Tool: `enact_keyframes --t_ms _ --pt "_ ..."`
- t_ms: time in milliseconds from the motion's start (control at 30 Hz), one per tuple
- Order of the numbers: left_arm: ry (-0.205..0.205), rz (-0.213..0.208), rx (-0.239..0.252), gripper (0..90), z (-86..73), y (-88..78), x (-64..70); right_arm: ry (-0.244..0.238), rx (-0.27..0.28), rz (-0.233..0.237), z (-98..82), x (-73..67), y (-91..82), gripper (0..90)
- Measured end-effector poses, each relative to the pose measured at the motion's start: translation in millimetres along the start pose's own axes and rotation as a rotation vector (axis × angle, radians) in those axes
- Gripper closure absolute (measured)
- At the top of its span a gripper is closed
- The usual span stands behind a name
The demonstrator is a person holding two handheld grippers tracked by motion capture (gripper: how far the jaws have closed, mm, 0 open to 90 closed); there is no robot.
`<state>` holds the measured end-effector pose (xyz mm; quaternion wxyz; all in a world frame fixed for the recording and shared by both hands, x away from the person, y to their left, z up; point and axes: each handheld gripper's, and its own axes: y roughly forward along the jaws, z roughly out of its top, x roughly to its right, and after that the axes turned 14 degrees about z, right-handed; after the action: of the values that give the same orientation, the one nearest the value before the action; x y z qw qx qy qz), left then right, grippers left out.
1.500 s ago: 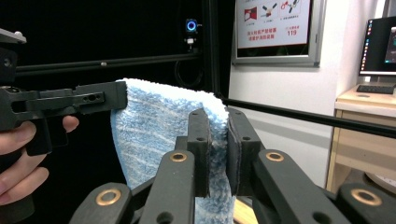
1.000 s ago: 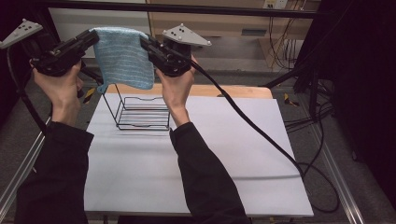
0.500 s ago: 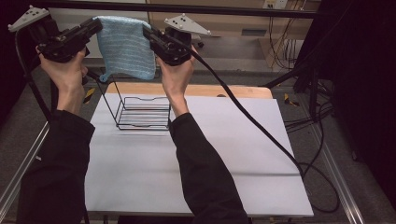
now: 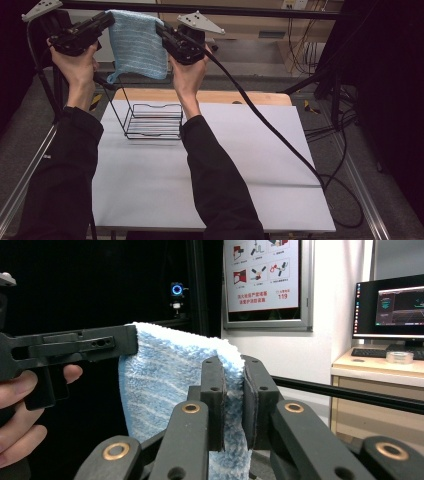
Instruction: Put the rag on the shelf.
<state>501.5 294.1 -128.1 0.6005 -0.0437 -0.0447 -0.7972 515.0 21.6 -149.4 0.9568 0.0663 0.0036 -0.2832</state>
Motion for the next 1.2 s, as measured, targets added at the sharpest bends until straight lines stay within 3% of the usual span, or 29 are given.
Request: enact_keyframes --t_ms 200,300,367,433,700,967,1200 --pt "-0.004 0.005 -0.01 80.6 -7.0 4.9 -6.8 0.01 -0.015 -0.007 -6.6 4.5 6.9 82.0" --pt "0.007 0.012 -0.022 80.6 -13.3 7.6 -10.7 -0.016 -0.034 -0.011 -10.8 5.5 9.3 81.9" --pt "0.002 0.017 -0.029 80.5 -14.8 9.9 -13.8 -0.009 -0.04 -0.01 -13.4 7.0 11.8 82.0" --pt "-0.015 0.009 -0.025 80.6 -13.8 11.5 -15.8 -0.006 -0.03 -0.005 -14.4 7.1 13.2 82.0" --pt "0.018 0.007 -0.001 80.6 -4.1 17.9 -10.5 -0.019 0.006 -0.008 -9.3 9.7 13.3 82.1" --pt "0.0 0.002 -0.034 80.5 -25.7 16.5 -21.3 -0.03 -0.055 -0.008 -20.8 8.8 17.7 82.1" --pt "-0.023 0.0 -0.056 80.5 -48.9 1.6 -35.4 -0.032 -0.109 0.02 -33.8 2.4 21.7 82.1"
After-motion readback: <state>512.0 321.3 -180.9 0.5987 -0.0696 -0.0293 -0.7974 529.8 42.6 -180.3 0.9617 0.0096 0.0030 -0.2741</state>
